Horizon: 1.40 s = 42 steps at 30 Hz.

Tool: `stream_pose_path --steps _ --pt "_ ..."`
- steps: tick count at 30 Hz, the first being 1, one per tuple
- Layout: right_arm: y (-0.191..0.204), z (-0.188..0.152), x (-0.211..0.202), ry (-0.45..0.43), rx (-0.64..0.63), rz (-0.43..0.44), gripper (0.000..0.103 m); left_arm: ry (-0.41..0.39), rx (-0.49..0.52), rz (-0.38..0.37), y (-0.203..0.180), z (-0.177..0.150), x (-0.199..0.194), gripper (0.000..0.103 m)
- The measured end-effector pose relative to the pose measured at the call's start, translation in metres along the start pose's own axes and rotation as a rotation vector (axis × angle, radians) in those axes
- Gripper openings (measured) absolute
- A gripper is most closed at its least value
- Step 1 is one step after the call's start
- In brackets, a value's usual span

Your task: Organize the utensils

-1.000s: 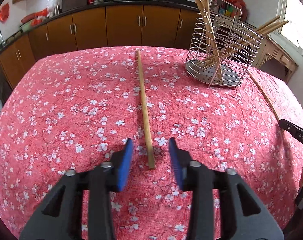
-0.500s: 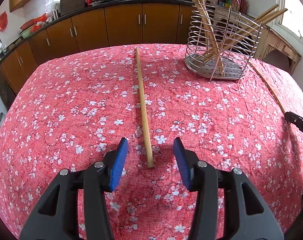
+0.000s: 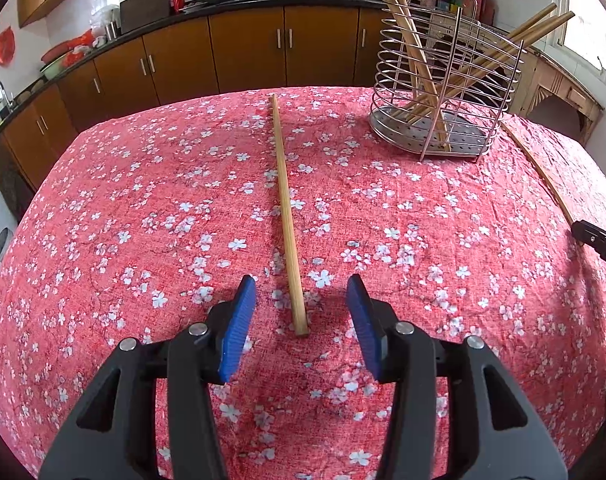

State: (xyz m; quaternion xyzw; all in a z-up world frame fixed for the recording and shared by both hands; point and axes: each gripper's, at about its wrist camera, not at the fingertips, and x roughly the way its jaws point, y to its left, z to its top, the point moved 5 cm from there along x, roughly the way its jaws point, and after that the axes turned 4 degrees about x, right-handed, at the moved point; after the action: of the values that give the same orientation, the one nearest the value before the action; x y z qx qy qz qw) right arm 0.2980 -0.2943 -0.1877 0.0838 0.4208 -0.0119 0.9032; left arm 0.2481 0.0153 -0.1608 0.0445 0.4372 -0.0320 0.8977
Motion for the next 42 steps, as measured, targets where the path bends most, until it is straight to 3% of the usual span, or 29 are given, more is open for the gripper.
stream_pose_path --steps 18,21,23,27,30,33,42 --pt "0.002 -0.002 -0.002 0.000 -0.011 -0.014 0.019 0.001 0.011 0.003 0.000 -0.005 -0.005 0.047" --pt "-0.001 -0.003 -0.003 -0.001 -0.002 -0.024 0.009 -0.005 0.006 0.012 -0.001 -0.009 -0.009 0.027" --pt "-0.005 -0.003 -0.003 0.000 0.021 -0.001 0.008 -0.006 0.003 0.012 0.000 -0.010 -0.011 0.012" --pt "-0.013 -0.003 -0.007 -0.012 0.040 0.011 0.008 -0.008 -0.011 -0.009 0.006 -0.011 -0.014 0.007" --pt "-0.015 -0.004 -0.022 -0.059 0.020 0.004 0.007 -0.013 -0.031 -0.037 0.014 -0.016 -0.022 0.007" --pt "-0.016 0.002 -0.049 -0.136 -0.008 -0.007 0.007 -0.065 -0.030 -0.032 0.023 -0.016 -0.042 0.006" --pt "-0.010 0.048 -0.140 -0.402 -0.041 0.005 0.007 -0.325 -0.073 -0.025 0.049 0.023 -0.132 0.006"
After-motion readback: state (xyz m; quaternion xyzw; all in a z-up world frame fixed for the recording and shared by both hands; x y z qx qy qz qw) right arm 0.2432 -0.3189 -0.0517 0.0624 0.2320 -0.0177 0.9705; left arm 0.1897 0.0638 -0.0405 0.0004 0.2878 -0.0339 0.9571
